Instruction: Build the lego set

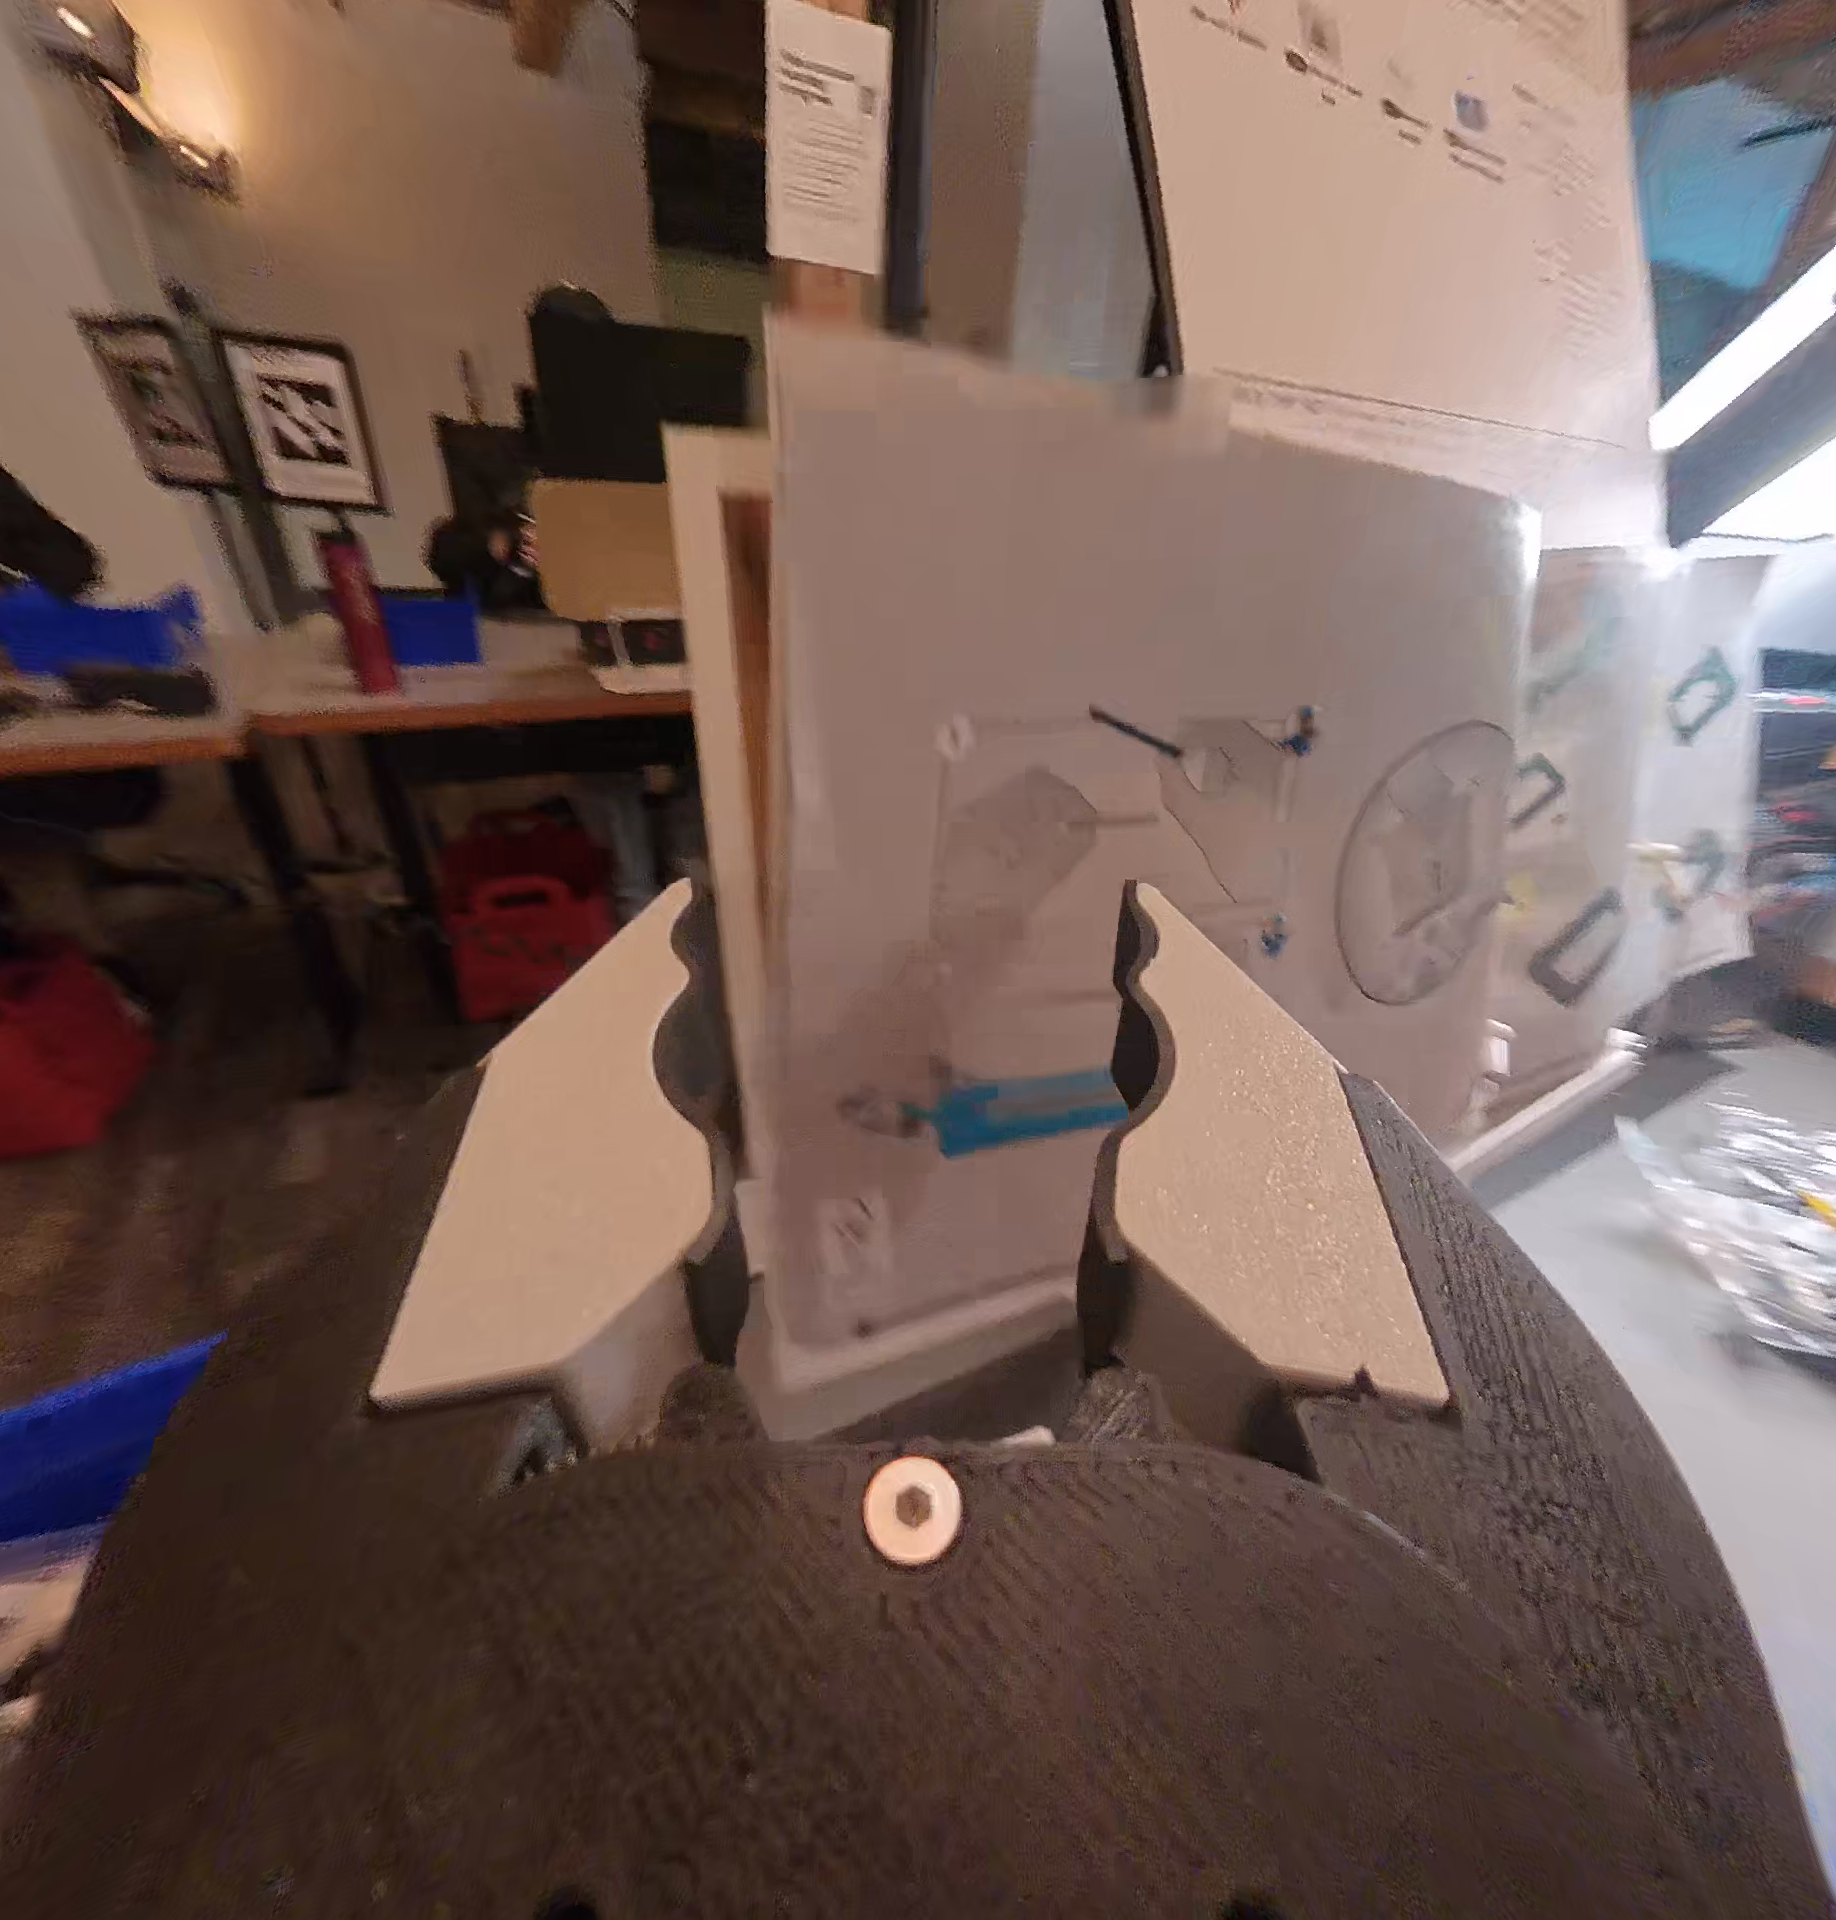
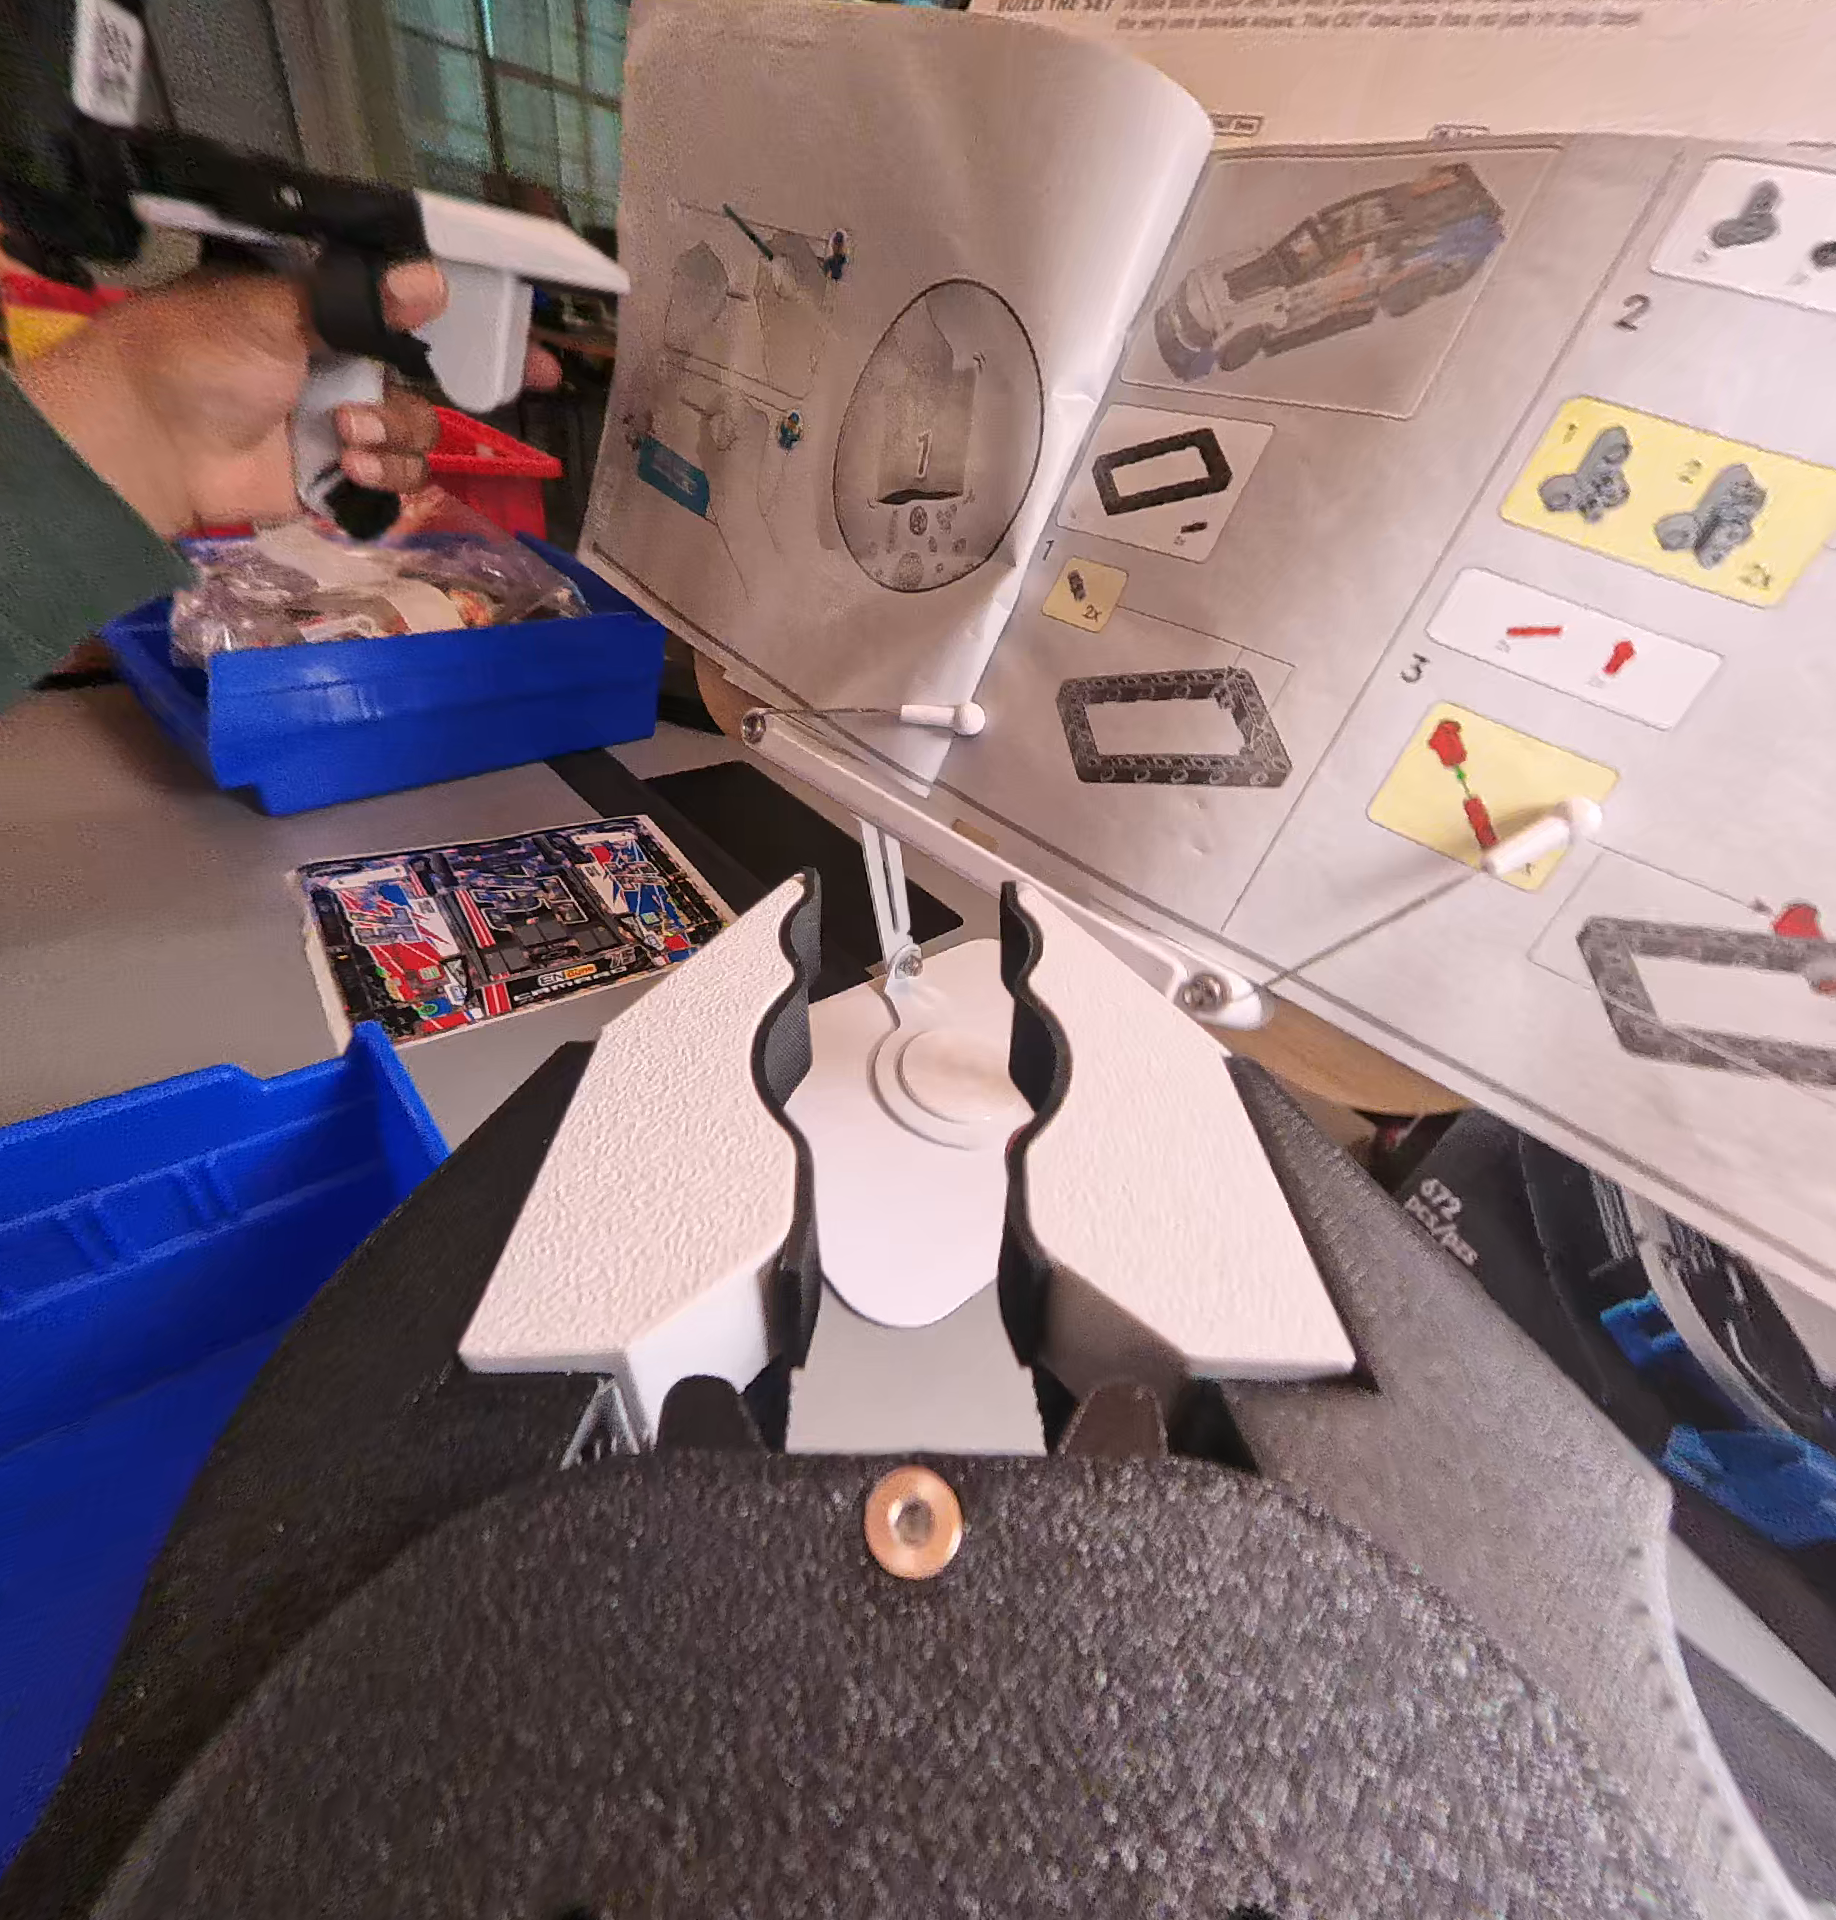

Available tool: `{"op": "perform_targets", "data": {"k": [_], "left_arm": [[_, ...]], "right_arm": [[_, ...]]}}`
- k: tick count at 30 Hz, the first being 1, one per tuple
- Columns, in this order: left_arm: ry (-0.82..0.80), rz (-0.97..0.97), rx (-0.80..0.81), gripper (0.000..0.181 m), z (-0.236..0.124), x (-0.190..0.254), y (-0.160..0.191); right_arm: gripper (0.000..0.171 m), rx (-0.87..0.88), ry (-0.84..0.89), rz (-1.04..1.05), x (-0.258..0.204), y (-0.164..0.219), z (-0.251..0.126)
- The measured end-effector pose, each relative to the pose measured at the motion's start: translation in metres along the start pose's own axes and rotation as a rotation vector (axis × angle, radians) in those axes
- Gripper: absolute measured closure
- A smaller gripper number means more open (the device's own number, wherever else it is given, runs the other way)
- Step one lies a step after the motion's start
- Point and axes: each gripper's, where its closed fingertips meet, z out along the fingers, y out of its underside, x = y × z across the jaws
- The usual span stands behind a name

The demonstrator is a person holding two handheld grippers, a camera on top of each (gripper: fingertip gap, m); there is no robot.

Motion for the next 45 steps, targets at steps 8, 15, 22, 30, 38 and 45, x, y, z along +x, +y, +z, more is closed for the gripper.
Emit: {"op": "perform_targets", "data": {"k": [8,15,22,30,38,45], "left_arm": [[0.219,-0.097,-0.098,0.136,0.033,0.007,-0.019],[0.813,-0.375,0.053,0.181,-0.014,0.032,-0.023],[0.809,-0.648,0.059,0.181,0.029,-0.006,0.005],[0.215,-0.483,-0.097,0.107,0.069,-0.053,0.038],[-0.177,0.004,-0.030,0.100,-0.039,-0.054,-0.009],[0.063,-0.020,-0.086,0.112,-0.123,0.062,0.036]], "right_arm": [[0.141,-0.039,-0.104,-0.074,-0.027,-0.025,0.072],[0.141,-0.031,-0.199,-0.084,-0.045,-0.010,0.063],[0.144,-0.109,-0.193,-0.072,-0.024,0.017,0.046],[0.143,-0.128,-0.084,-0.124,-0.002,0.032,0.012],[0.141,-0.169,0.118,-0.086,0.053,0.056,-0.097],[0.138,-0.169,0.312,0.026,0.085,0.069,-0.188]]}}
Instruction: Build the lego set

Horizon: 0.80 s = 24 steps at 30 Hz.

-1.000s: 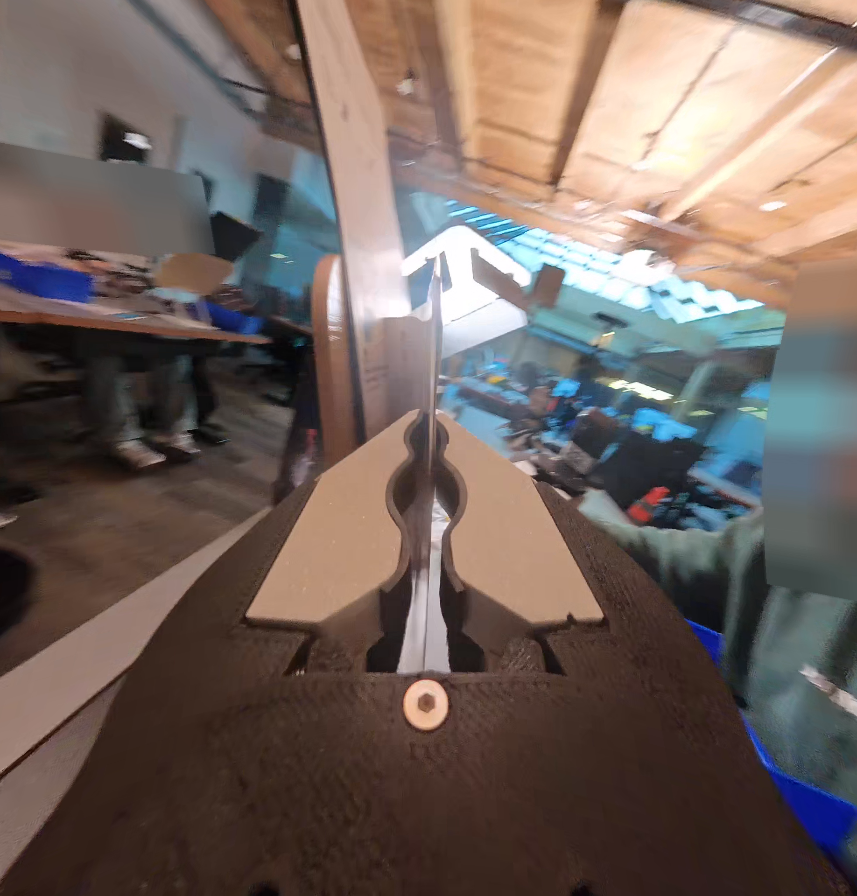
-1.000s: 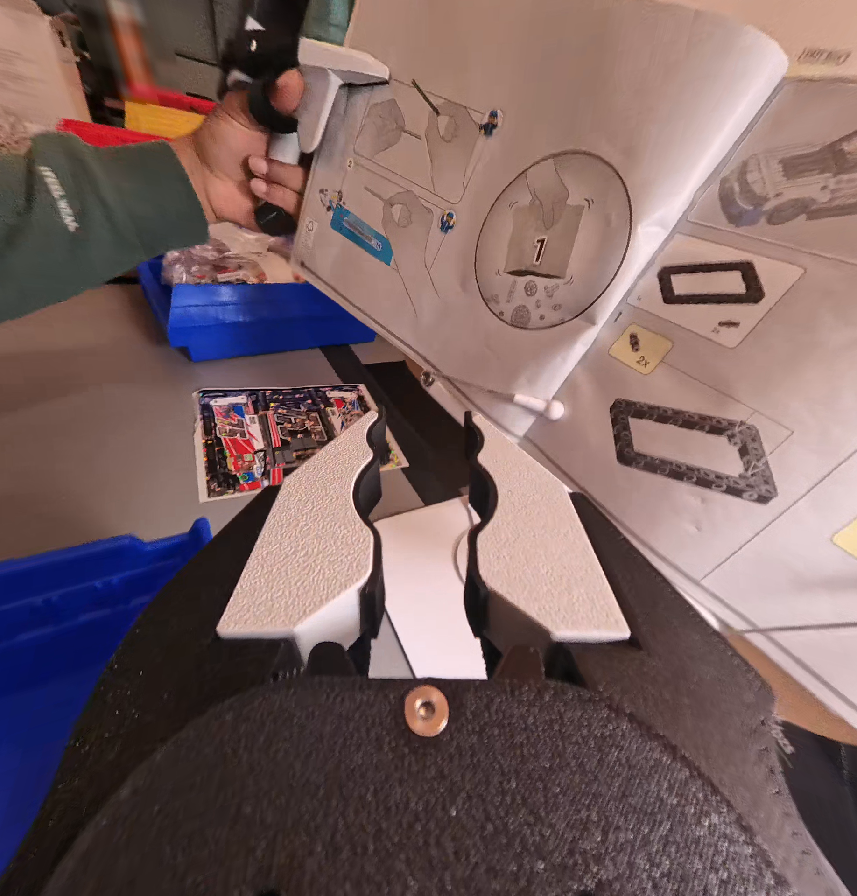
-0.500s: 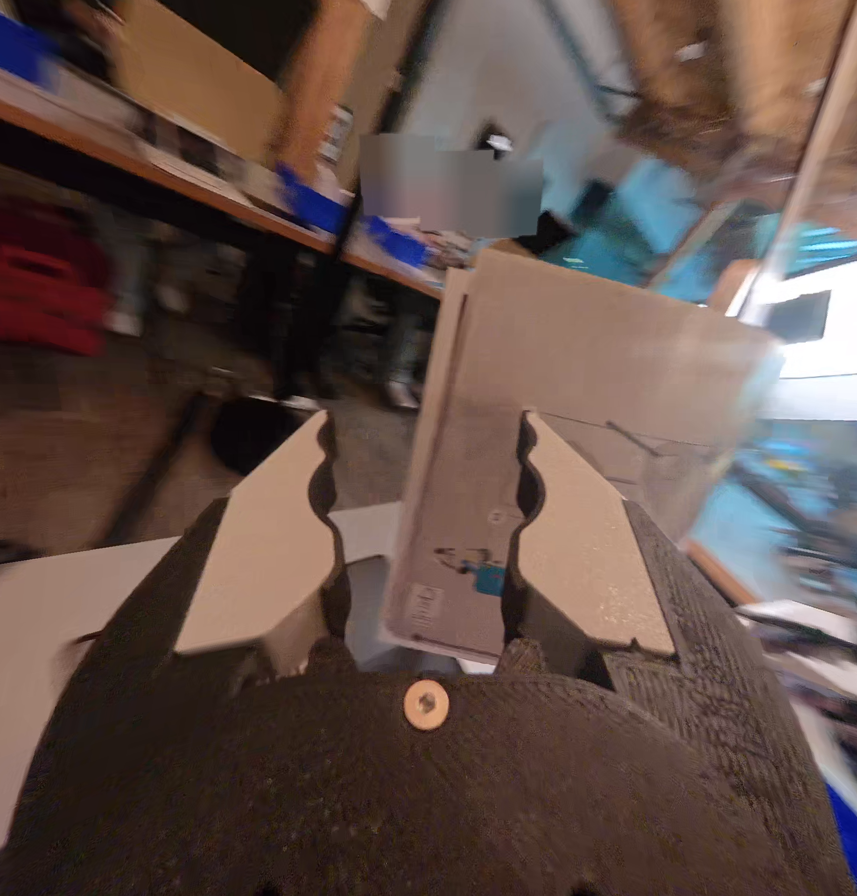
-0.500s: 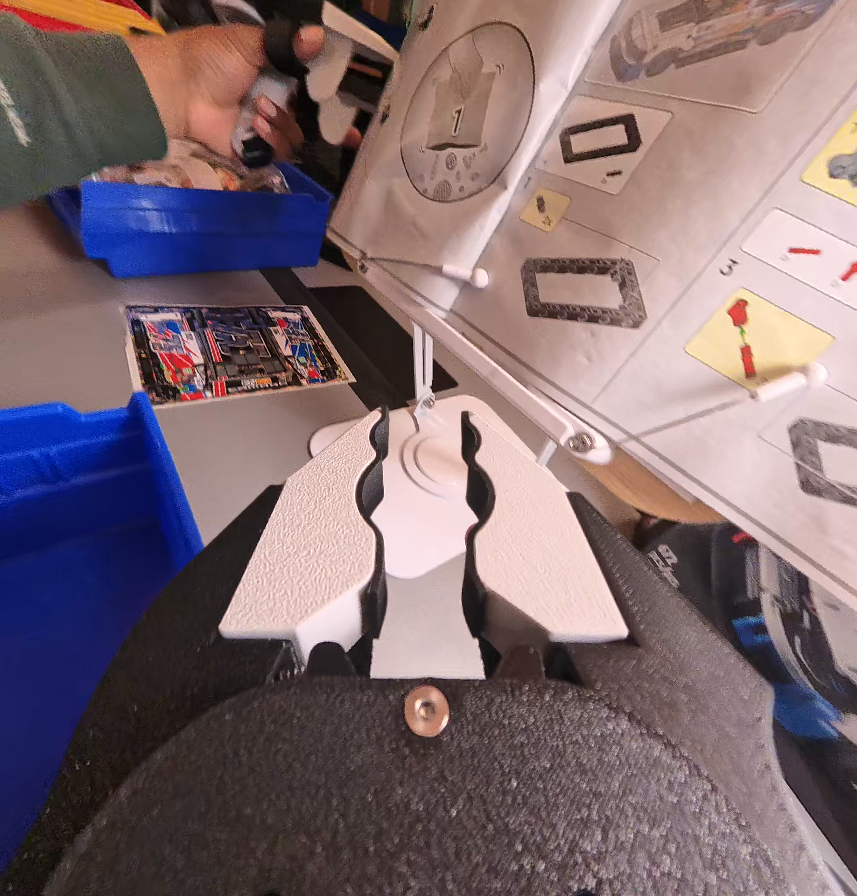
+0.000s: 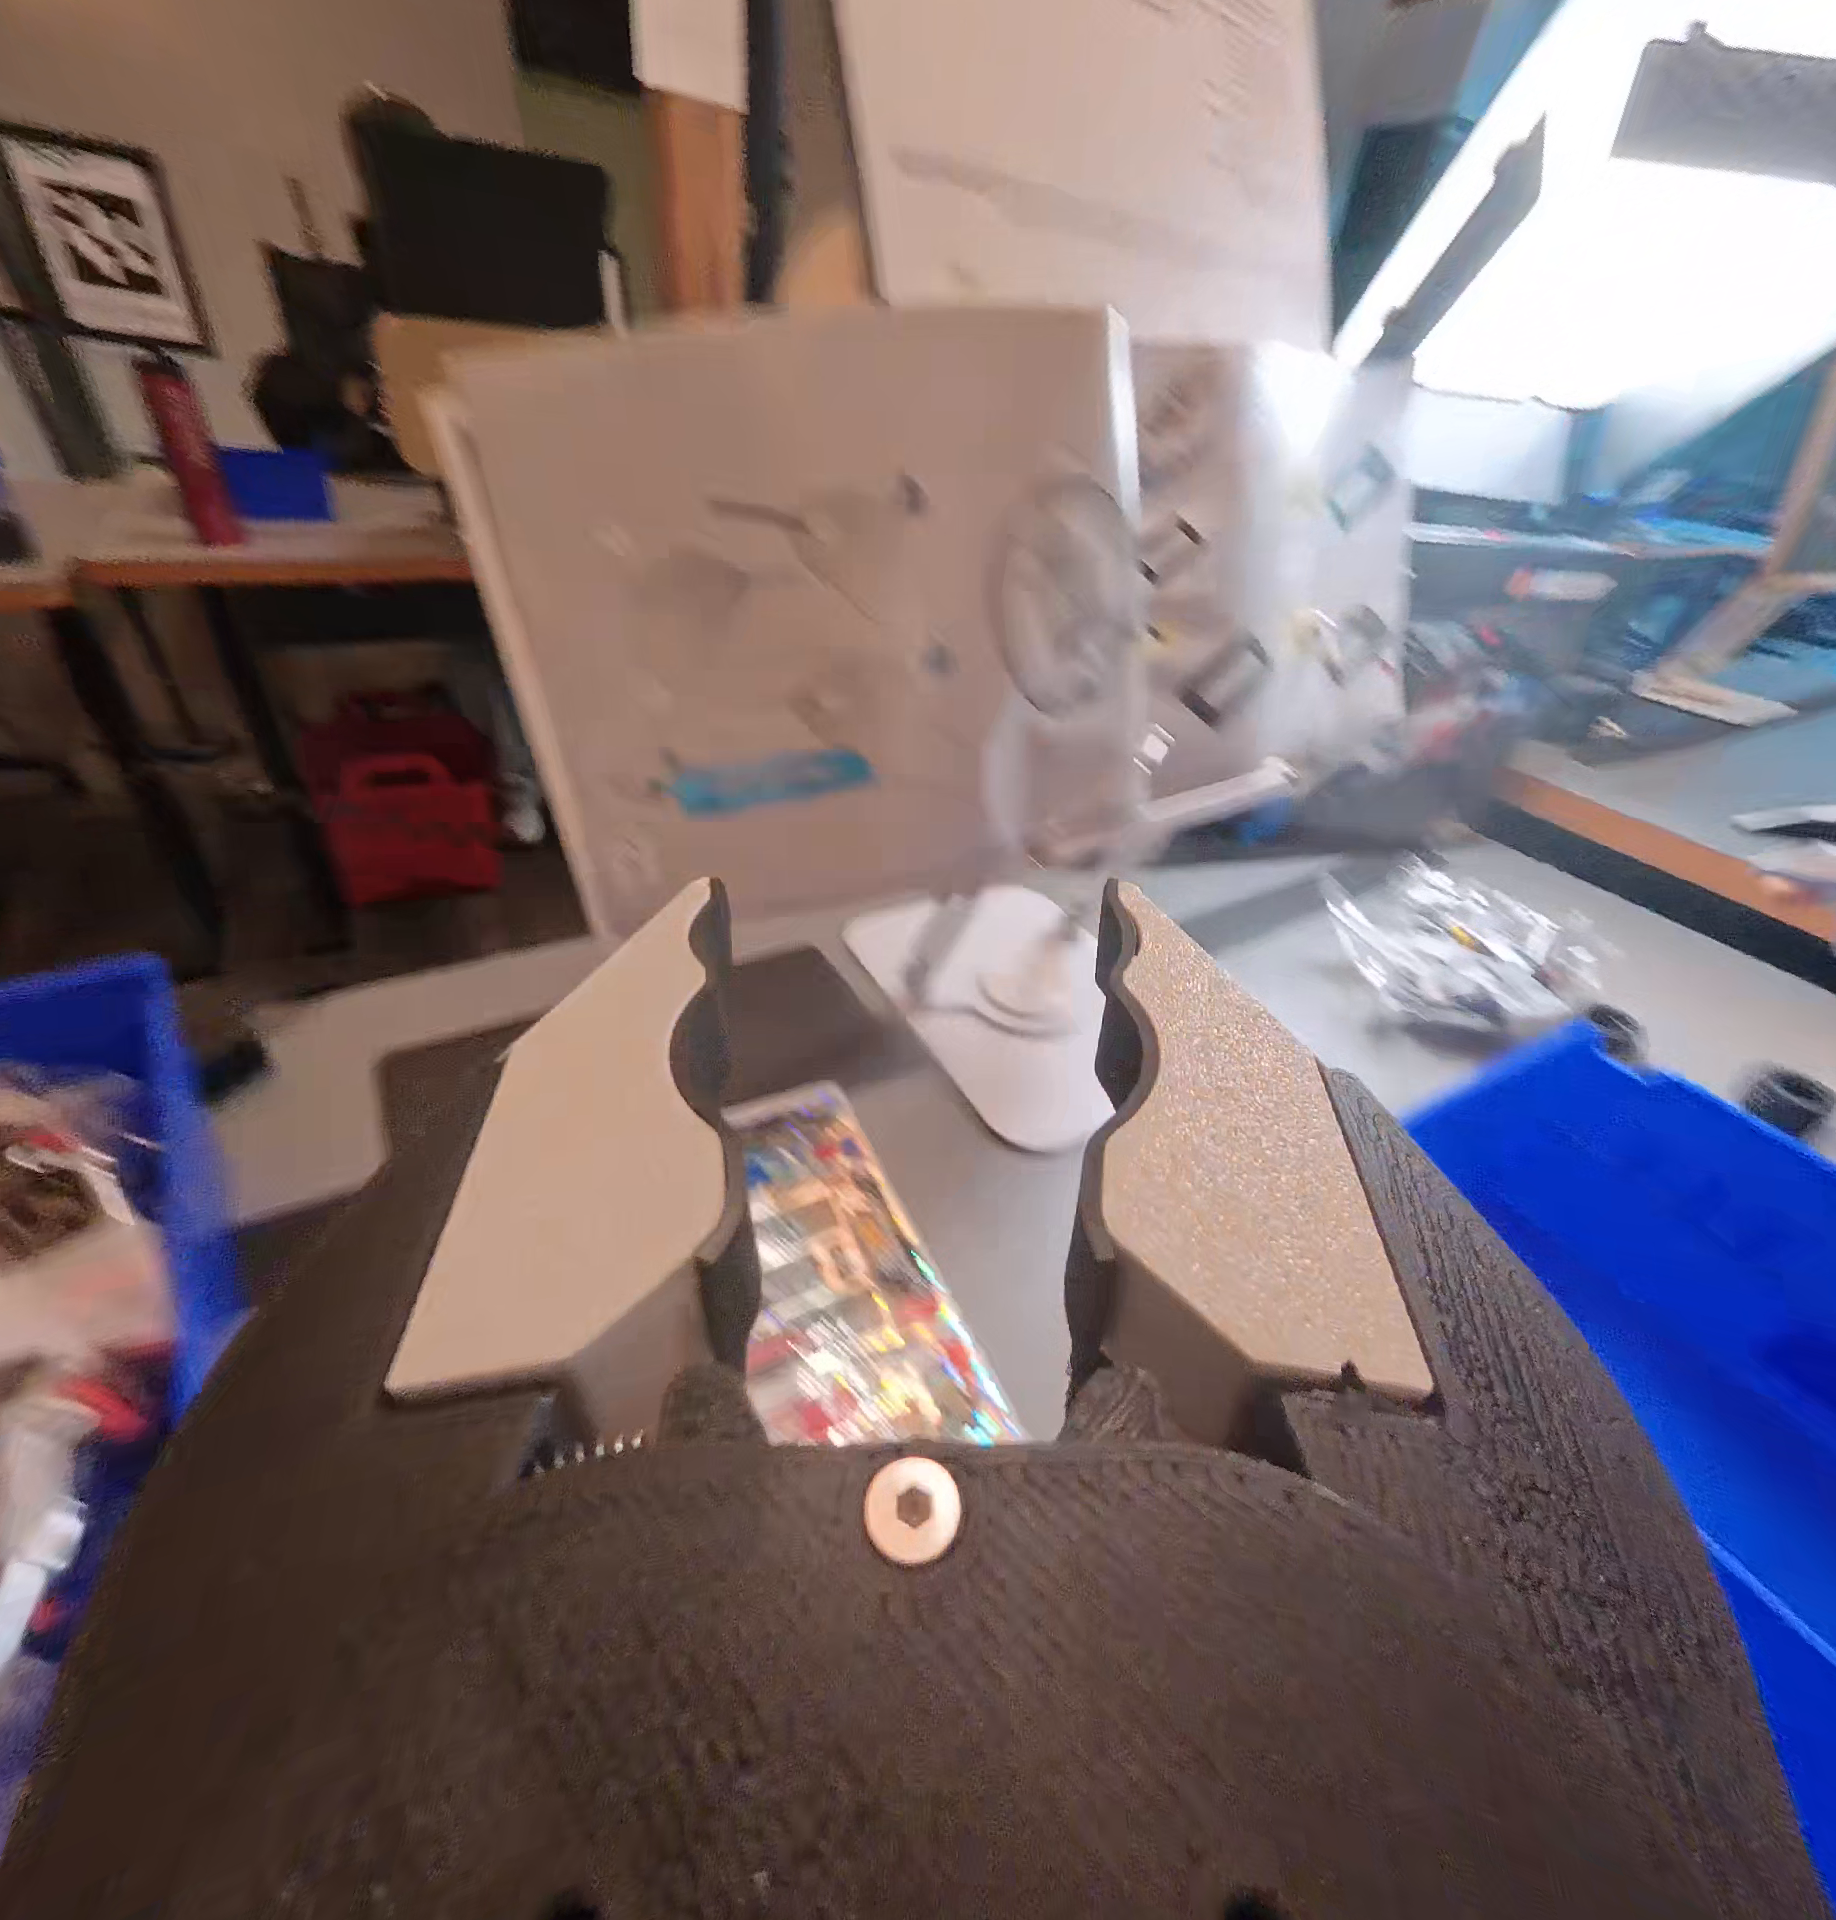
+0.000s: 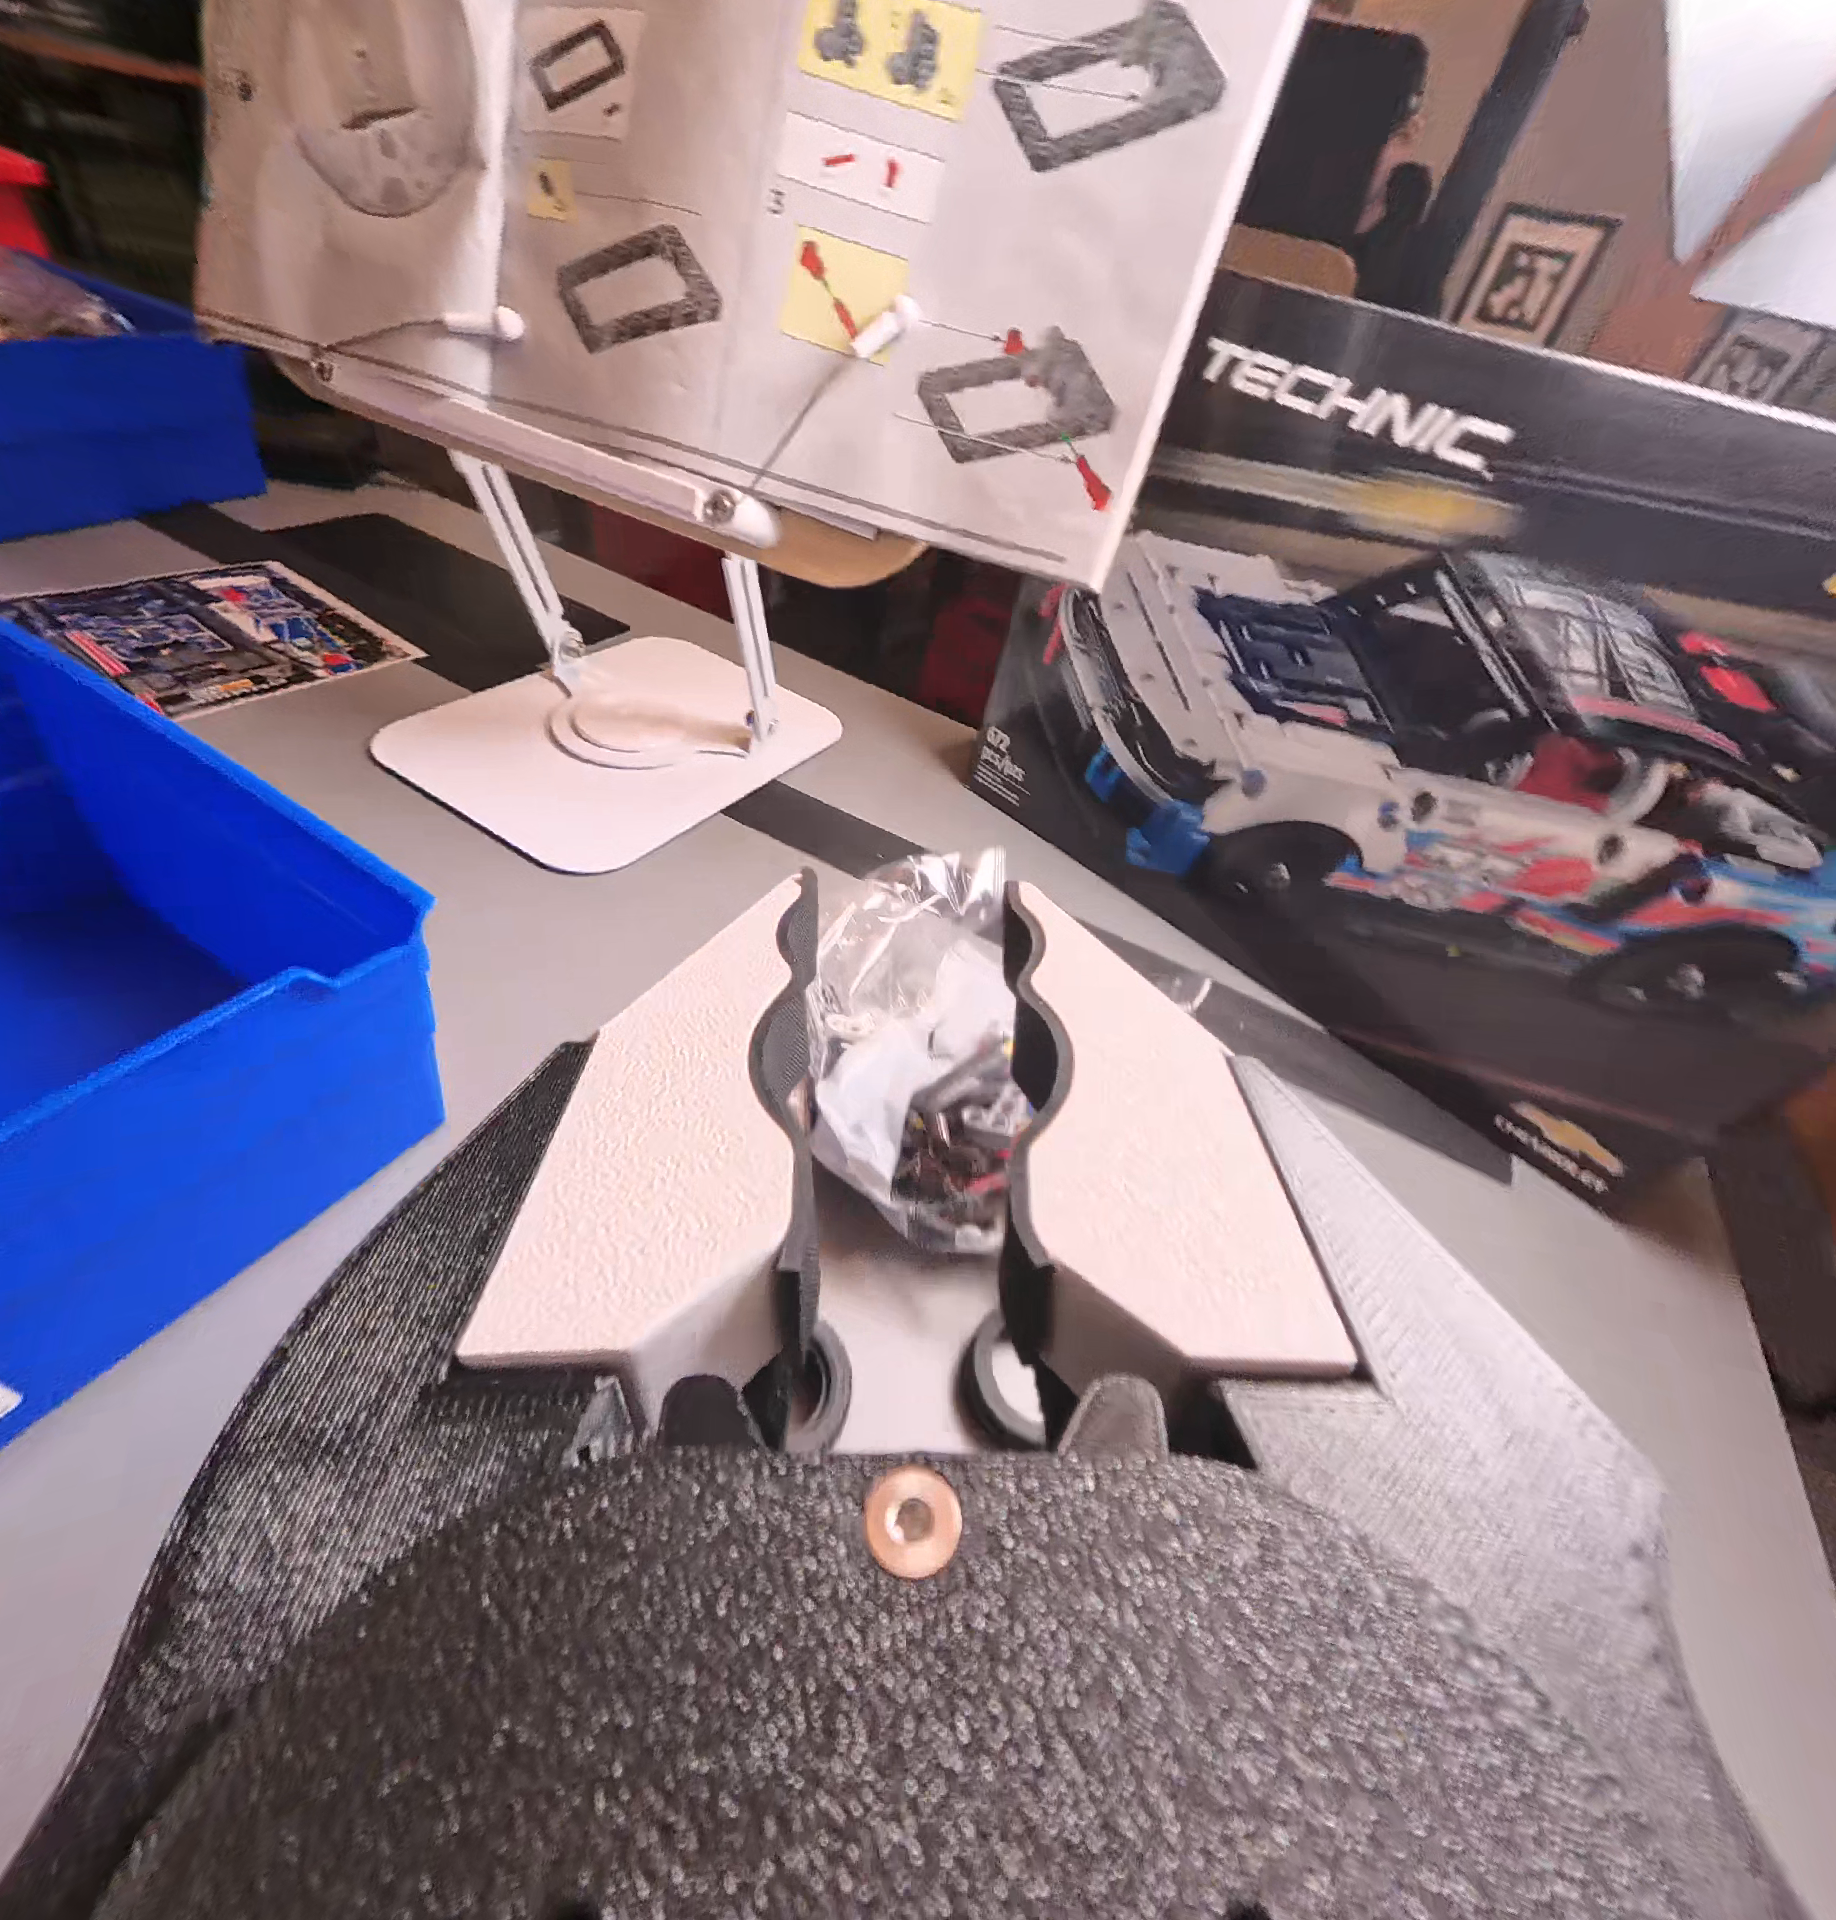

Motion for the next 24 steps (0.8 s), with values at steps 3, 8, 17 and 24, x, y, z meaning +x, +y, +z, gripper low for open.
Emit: {"op": "perform_targets", "data": {"k": [3,8,17,24], "left_arm": [[0.087,-0.026,-0.066,0.113,-0.021,0.051,0.050],[0.193,-0.047,-0.125,0.111,-0.043,0.124,0.112],[0.285,0.083,-0.169,0.112,-0.044,0.164,0.147],[0.238,0.161,-0.190,0.114,-0.040,0.152,0.162]], "right_arm": [[0.136,-0.012,0.024,0.061,0.006,0.015,-0.020],[0.134,-0.033,0.013,0.093,-0.010,0.030,-0.037],[0.120,-0.109,0.002,-0.158,-0.013,0.012,-0.012],[0.087,-0.302,0.146,-0.667,0.109,-0.044,0.086]]}}
